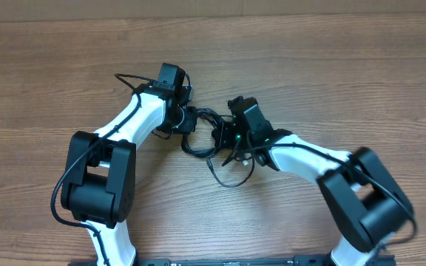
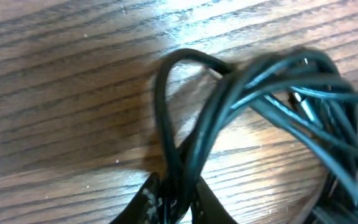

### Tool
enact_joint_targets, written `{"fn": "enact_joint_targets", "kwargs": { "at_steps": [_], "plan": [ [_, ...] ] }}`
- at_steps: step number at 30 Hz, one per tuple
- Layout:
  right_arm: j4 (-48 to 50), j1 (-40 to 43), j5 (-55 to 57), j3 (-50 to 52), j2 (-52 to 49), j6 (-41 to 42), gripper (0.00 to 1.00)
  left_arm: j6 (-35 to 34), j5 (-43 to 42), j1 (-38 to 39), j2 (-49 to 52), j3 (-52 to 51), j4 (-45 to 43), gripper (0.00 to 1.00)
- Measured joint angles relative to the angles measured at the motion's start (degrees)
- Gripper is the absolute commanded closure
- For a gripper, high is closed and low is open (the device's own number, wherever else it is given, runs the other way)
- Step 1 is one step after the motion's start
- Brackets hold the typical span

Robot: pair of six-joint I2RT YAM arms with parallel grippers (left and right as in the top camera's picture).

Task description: Untangle cables

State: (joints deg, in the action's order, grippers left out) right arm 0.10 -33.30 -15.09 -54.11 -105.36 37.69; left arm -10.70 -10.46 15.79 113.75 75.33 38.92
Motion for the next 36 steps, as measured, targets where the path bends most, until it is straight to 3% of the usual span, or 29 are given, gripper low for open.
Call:
{"fn": "enact_joint_targets", "kwargs": {
  "at_steps": [8, 15, 23, 29, 31, 36],
  "plan": [
    [-12.76, -0.04, 1.14, -0.24, 13.53, 2.16, 0.96, -2.34, 1.33, 0.00, 0.00, 0.00, -0.83, 0.91],
    [-30.16, -0.07, 8.02, -0.22, 14.12, 12.39, 0.96, -3.58, 2.16, 0.55, 0.00, 0.00, -0.81, 0.90],
    [-36.44, -0.46, 9.35, -0.24, 14.12, 20.65, 0.96, -3.98, 2.14, 0.90, 0.00, 0.00, -0.81, 0.87],
    [-36.96, -1.73, 9.38, -0.24, 14.12, 22.77, 0.85, -3.93, 2.16, 0.90, 0.00, -0.02, -0.72, 0.93],
    [-37.40, -2.38, 9.35, -0.24, 14.12, 23.08, 0.76, -3.65, 1.99, 0.87, 0.00, -0.02, -0.61, 0.93],
    [-39.36, -3.06, 9.77, -0.24, 14.12, 23.56, 0.71, -2.38, 0.24, 0.57, 0.00, -0.02, -0.39, 0.83]
  ]
}}
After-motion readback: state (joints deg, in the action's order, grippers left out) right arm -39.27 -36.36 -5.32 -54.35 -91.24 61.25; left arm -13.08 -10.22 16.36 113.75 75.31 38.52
